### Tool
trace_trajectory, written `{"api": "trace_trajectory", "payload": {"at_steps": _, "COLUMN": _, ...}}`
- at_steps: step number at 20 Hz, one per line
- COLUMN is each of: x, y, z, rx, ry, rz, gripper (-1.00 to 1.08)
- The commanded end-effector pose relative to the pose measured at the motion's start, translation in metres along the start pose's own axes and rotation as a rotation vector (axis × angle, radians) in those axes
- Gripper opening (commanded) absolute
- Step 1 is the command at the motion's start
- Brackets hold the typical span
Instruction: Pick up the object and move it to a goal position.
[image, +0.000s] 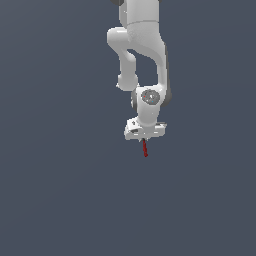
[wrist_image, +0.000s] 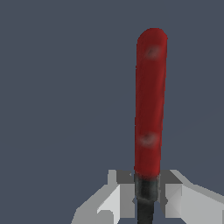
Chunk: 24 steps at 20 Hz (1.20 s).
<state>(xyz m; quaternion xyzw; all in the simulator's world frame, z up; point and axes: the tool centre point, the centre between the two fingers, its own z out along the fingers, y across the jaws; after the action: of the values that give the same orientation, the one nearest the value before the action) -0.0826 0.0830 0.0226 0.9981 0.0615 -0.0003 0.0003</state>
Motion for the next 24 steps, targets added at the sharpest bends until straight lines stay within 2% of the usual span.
{"api": "trace_trajectory", "payload": {"at_steps": 1, "x": 0.004, "y": 0.002, "z": -0.010, "rx": 0.000, "ry": 0.001, "rz": 0.000, "gripper": -1.00}}
{"api": "trace_trajectory", "payload": {"at_steps": 9, "x": 0.021, "y": 0.014, "z": -0.064, "rx": 0.000, "ry": 0.001, "rz": 0.000, "gripper": -1.00}}
{"api": "trace_trajectory", "payload": {"at_steps": 24, "x": 0.070, "y": 0.045, "z": -0.209, "rx": 0.001, "ry": 0.001, "rz": -0.001, "gripper": -1.00}}
